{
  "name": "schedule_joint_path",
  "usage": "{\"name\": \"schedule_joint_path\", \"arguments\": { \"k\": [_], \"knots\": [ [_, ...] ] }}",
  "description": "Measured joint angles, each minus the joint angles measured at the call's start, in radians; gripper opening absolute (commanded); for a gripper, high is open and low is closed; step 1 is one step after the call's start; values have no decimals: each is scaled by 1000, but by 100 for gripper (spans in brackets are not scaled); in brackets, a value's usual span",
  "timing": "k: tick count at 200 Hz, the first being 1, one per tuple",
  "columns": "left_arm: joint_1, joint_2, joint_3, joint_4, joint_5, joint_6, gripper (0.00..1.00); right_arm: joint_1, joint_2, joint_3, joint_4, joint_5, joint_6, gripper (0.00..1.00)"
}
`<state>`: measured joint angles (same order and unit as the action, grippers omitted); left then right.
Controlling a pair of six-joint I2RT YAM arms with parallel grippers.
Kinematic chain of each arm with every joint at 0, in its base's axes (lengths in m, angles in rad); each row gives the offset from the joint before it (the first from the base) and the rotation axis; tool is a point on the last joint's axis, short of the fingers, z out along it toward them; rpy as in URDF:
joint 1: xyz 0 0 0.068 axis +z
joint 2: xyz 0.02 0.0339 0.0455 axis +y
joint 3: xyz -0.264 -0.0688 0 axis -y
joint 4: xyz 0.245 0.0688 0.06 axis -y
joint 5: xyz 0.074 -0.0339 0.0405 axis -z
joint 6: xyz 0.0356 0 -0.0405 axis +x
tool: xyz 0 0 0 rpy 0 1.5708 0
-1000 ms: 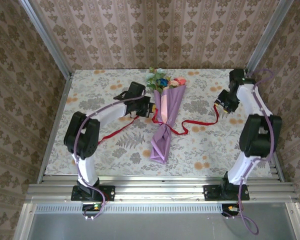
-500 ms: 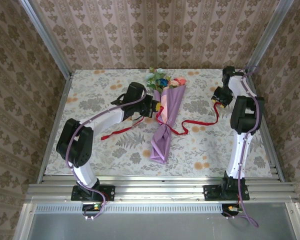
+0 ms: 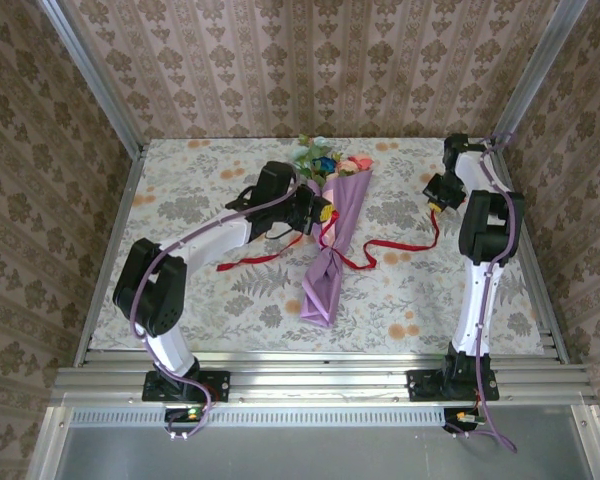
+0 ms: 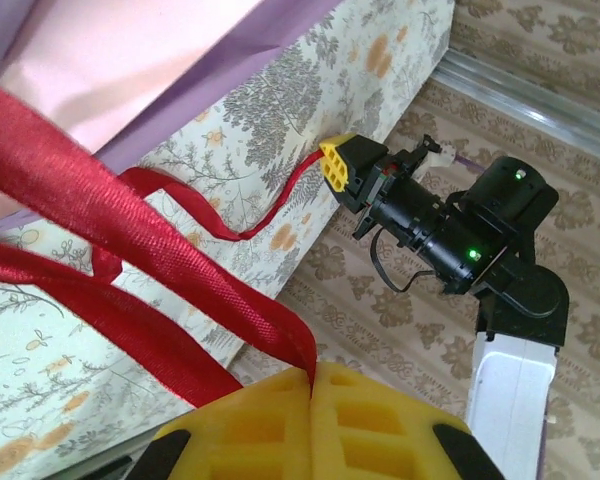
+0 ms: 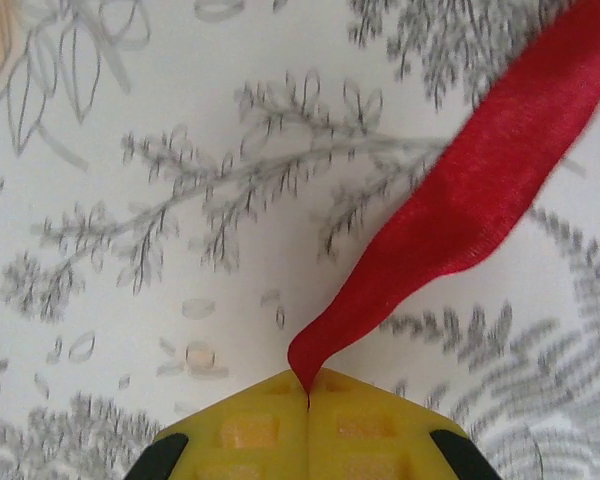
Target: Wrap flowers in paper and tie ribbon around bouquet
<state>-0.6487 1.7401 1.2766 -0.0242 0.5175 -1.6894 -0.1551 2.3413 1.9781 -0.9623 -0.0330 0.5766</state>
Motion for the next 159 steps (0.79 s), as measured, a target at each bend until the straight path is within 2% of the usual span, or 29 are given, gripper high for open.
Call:
{"name": "schedule_joint_path", "arguments": {
  "k": [46, 70, 87, 114, 159],
  "knots": [
    [-12, 0, 79, -87, 22, 235, 0, 93, -320, -131, 28, 0, 40, 0],
    [-36, 0, 71, -119, 20, 360, 0, 202, -515, -137, 58, -5, 63, 0],
    [-63, 0, 58, -121, -6, 451, 0, 285, -595, -136, 79, -30, 84, 0],
    [-140, -2, 5, -125, -127, 634, 0, 412, -620, -135, 108, -80, 129, 0],
    [-304, -12, -143, -97, -442, 934, 0, 541, -548, -77, 132, -134, 165, 0]
  ]
}}
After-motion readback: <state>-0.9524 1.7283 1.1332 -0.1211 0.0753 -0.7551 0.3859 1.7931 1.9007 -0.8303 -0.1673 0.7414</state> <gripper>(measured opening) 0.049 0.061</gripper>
